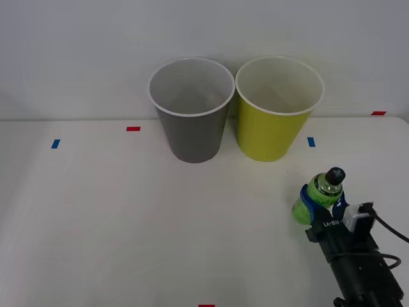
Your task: Put cans in the gray bin and PET bottles in the light green bin.
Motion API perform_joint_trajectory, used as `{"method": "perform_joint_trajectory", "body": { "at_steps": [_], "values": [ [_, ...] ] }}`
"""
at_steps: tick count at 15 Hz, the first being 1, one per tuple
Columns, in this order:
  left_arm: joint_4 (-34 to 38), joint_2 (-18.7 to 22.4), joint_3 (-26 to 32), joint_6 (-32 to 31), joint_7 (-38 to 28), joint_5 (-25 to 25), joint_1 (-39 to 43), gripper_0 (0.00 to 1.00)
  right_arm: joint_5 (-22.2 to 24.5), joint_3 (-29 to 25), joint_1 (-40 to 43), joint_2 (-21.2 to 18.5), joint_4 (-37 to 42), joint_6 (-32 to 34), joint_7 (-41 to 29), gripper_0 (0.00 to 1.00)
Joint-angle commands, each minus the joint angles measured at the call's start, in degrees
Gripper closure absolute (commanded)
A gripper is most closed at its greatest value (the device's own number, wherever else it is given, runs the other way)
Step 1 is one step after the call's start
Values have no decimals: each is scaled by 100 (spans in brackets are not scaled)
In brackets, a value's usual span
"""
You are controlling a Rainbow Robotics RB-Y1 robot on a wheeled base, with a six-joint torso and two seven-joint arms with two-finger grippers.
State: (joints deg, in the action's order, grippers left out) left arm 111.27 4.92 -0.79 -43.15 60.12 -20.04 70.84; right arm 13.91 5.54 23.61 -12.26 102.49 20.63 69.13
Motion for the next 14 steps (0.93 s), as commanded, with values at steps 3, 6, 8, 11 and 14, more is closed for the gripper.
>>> {"method": "perform_joint_trajectory", "body": {
  "at_steps": [3,6,8,11,14],
  "values": [
    [0,0,0,0,0,0,0,0,-2,61,223,-31,1177,-1377,4,100],
    [0,0,0,0,0,0,0,0,-64,176,320,-84,1994,-2282,-23,100],
    [0,0,0,0,0,0,0,0,-99,351,390,-154,2935,-3495,-32,100],
    [0,0,0,0,0,0,0,0,-354,527,381,-312,4271,-5200,-111,100],
    [0,0,0,0,0,0,0,0,-767,527,-6,-418,4751,-6185,-181,100]
  ]
}}
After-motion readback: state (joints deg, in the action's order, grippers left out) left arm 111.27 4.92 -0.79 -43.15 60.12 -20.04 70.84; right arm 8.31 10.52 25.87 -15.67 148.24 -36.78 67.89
